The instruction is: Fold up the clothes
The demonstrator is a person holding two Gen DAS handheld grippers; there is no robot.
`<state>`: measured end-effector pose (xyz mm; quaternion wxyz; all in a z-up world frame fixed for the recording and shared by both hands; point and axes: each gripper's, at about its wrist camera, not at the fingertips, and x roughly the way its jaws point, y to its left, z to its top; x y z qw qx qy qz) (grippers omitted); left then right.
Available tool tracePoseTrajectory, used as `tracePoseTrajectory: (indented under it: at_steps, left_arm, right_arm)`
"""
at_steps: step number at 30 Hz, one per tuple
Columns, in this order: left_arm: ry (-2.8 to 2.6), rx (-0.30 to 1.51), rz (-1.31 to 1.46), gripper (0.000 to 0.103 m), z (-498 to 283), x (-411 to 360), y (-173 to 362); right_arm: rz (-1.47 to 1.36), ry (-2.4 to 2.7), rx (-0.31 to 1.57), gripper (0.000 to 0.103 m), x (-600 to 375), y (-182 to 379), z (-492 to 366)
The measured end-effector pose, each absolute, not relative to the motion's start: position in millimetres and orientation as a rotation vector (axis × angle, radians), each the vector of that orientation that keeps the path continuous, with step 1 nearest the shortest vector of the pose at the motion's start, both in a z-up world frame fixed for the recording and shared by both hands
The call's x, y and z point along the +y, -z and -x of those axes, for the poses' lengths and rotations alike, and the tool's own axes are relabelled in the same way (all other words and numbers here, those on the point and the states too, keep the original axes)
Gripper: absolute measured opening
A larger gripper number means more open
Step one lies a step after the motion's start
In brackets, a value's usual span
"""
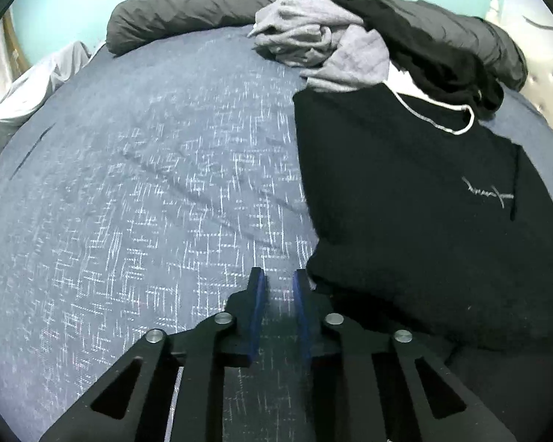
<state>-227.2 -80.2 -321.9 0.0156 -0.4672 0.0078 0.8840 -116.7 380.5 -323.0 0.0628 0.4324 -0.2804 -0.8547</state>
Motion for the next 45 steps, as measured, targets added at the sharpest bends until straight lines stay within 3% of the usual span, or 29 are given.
tracePoseTrajectory:
  at_steps: [7,8,9,10,17,19,21,34,45]
  left_arm:
    - [-2.826,-0.116,1.328,0.006,226.6,-88.3,295.5]
    - [-2.808,-0.154,1.336,0.013,230.5,-88.5,295.4]
    - [-2.790,-0.192,1.343,0.027,234.4,-88.8,295.3]
    - [-2.773,-0.202,1.359,0.032,237.1,-87.3,298.0]
    - [-2.661,-0.254,1.461,0.033,248.3,-79.8,321.2]
    - [-2.639,-0.268,1.471,0.029,249.5,-79.2,324.7]
    - [-2.625,-0.247,1.480,0.001,250.1,-75.6,326.5]
    - [-2.703,-0.308,1.462,0.000,238.9,-93.0,322.8]
    - [-2.688,-0.194,1.507,0.001,241.8,-76.7,334.1]
  right_arm:
    - [-1.338,2.581,-0.820,0.003,378.3,325.5,117.4]
    - [-1.339,2.581,-0.820,0.003,378.2,325.3,117.3]
    - [-1.340,2.580,-0.818,0.003,378.1,325.2,117.1]
    - [-1.342,2.580,-0.816,0.003,378.1,325.0,116.9]
    - [-1.352,2.582,-0.793,0.003,377.3,321.0,113.8]
    - [-1.355,2.581,-0.788,0.003,377.8,320.1,113.2]
    - [-1.366,2.575,-0.792,0.003,378.3,321.7,113.6]
    - [-1.414,2.564,-0.784,0.003,377.8,325.9,114.4]
    - [-1.463,2.555,-0.753,0.003,377.6,330.2,116.7]
